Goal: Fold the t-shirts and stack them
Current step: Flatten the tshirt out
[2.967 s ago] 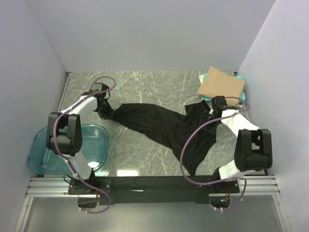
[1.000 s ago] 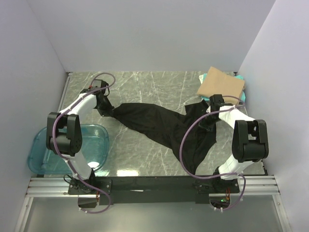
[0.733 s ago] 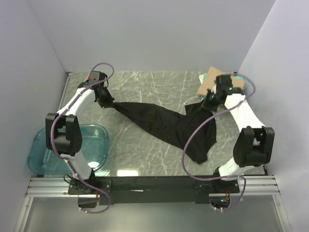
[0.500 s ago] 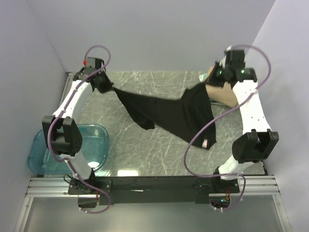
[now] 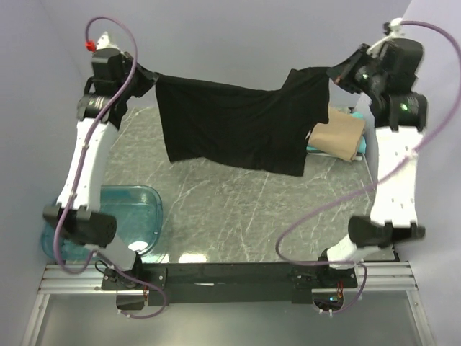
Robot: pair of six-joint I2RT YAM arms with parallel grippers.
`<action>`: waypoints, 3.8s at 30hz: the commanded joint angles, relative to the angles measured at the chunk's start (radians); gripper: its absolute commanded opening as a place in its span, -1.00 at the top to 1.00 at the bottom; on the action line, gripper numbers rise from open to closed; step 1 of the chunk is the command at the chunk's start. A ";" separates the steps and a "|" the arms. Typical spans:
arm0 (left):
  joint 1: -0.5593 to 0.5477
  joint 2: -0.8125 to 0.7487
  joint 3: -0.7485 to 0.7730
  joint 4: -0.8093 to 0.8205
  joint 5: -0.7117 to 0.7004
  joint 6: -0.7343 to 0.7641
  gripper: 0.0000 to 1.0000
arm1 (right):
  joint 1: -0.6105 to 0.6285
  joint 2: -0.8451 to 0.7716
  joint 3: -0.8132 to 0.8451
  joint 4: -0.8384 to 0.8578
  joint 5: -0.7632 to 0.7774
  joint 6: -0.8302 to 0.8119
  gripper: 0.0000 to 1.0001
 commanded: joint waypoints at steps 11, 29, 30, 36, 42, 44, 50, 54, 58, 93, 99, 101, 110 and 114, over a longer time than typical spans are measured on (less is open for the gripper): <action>0.004 -0.605 -0.318 0.199 -0.176 0.065 0.99 | -0.002 -0.506 -0.111 0.487 0.091 -0.061 1.00; 0.004 -0.320 -0.277 0.139 -0.026 0.068 0.99 | 0.000 -0.176 -0.074 0.475 0.039 -0.061 1.00; 0.004 -0.283 -0.265 0.139 -0.026 0.071 0.99 | 0.000 -0.157 -0.073 0.467 0.033 -0.063 1.00; 0.004 -0.167 -0.150 0.115 0.020 0.079 0.99 | 0.000 -0.071 -0.047 0.447 0.022 -0.070 1.00; 0.004 -0.183 -0.165 0.164 0.040 0.092 0.99 | 0.002 -0.105 -0.042 0.447 0.037 -0.079 1.00; 0.004 -0.221 -0.199 0.181 0.041 0.101 0.99 | 0.000 -0.135 -0.045 0.445 0.043 -0.083 1.00; 0.004 -0.371 -0.308 0.257 0.061 0.166 0.99 | 0.002 -0.336 -0.186 0.548 0.103 -0.084 1.00; 0.004 -0.473 -0.363 0.265 0.072 0.194 0.99 | 0.002 -0.417 -0.171 0.551 0.140 -0.105 1.00; 0.004 -0.548 -0.342 0.221 0.089 0.181 0.99 | 0.002 -0.485 -0.140 0.554 0.158 -0.121 1.00; 0.032 0.468 0.100 0.015 0.081 0.119 -0.52 | 0.112 0.479 0.069 0.454 0.326 -0.100 -0.43; 0.009 0.458 0.072 -0.033 0.093 0.097 -0.64 | 0.156 0.396 -0.132 0.486 0.323 -0.132 -0.76; -0.002 0.391 -0.005 -0.019 0.100 0.080 -0.64 | 0.167 0.282 -0.311 0.526 0.301 -0.127 -0.77; -0.112 0.205 -0.403 0.080 0.127 -0.020 -0.65 | 0.187 -0.011 -0.760 0.456 0.214 -0.063 -0.67; -0.175 0.222 -0.432 0.063 0.129 -0.036 -0.65 | 0.184 -0.126 -0.939 0.403 0.211 -0.029 -0.64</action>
